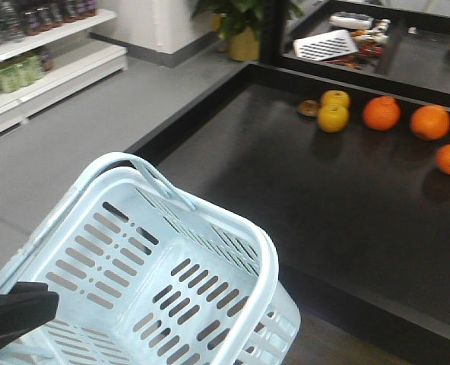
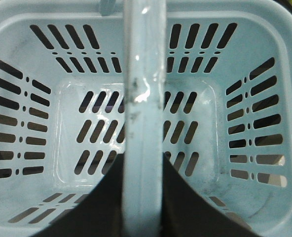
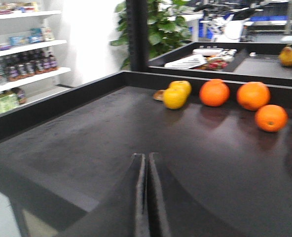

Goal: Pick three apples into basket with both arms
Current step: 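Drive the base up to the table with red apples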

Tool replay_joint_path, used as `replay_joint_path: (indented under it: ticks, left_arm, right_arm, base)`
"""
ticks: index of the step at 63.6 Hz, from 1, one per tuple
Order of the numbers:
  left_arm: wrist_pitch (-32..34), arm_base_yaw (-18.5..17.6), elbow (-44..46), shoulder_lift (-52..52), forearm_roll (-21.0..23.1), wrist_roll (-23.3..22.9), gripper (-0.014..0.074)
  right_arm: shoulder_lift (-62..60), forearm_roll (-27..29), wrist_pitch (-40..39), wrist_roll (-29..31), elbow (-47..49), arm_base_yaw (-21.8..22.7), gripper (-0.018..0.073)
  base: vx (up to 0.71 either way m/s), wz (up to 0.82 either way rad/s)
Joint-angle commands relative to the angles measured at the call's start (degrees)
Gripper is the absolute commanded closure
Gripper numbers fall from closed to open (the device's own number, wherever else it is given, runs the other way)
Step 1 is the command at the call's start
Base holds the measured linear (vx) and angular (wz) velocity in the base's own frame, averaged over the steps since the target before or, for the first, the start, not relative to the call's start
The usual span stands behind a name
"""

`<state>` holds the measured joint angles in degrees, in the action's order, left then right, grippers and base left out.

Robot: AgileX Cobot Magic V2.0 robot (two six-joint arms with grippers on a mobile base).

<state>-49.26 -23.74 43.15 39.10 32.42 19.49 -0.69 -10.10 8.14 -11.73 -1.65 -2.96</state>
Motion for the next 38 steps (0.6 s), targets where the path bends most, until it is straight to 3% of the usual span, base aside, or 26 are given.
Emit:
replay_joint_path:
  ticks: [1,38]
  left_arm:
    - [4.7,-0.2,1.6,-0.1,2.7,-0.4,0.0603]
    - [4.7,-0.2,1.6,-0.1,2.7,-0.4,0.0603]
  right_arm:
    - [-0.7,-0.2,-4.4,0.0,-0.7,0.3,0.0561]
    - [-0.7,-0.2,-4.4,0.0,-0.7,0.3,0.0561]
  base:
    - [0.10,-0.51]
    - [0.08,-0.41]
